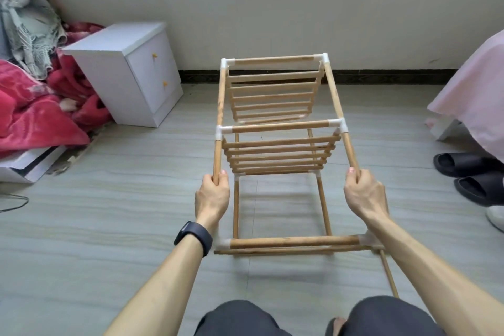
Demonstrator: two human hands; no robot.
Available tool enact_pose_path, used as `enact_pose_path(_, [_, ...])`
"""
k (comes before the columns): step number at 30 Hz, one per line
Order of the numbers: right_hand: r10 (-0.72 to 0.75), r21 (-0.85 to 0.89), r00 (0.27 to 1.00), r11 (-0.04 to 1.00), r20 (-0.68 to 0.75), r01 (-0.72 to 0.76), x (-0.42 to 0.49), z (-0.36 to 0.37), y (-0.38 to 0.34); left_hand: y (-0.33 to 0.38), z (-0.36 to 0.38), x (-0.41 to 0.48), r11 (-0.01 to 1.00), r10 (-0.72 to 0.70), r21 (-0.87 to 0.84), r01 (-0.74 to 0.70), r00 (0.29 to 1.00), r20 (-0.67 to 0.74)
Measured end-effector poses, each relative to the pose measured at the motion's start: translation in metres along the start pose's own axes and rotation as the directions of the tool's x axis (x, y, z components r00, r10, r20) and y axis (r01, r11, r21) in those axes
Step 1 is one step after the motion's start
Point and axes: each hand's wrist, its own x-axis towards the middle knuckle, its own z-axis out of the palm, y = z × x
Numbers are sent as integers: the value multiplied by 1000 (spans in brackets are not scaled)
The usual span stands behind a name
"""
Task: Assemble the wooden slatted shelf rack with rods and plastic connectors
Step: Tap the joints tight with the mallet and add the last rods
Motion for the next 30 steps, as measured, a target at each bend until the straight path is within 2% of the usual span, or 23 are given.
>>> enact_pose_path(6, [-16,108,998,994,-57,22,-44,-8,19,51,-18,27,969,-14,-246,11,1000,-7])
enact_pose_path(10, [-17,178,998,984,-53,27,-70,-11,33,70,-17,41,974,-34,-224,38,999,22])
enact_pose_path(13, [26,151,1000,988,3,-27,-71,-16,34,68,-10,40,983,-46,-180,29,995,-90])
enact_pose_path(16, [94,120,992,987,80,-103,-49,-25,26,66,-5,37,981,-58,-190,34,990,-125])
enact_pose_path(19, [134,270,985,950,108,-159,-12,-34,1,66,-5,32,977,-84,-206,55,987,-140])
enact_pose_path(24, [84,408,969,896,234,-176,46,-41,-48,62,-6,21,975,-72,-221,36,985,-156])
enact_pose_path(26, [101,417,979,893,176,-167,56,-38,-57,63,-7,18,974,-53,-227,16,986,-161])
enact_pose_path(30, [116,359,992,929,-52,-89,58,-25,-57,64,-7,20,971,-10,-236,-39,980,-200])
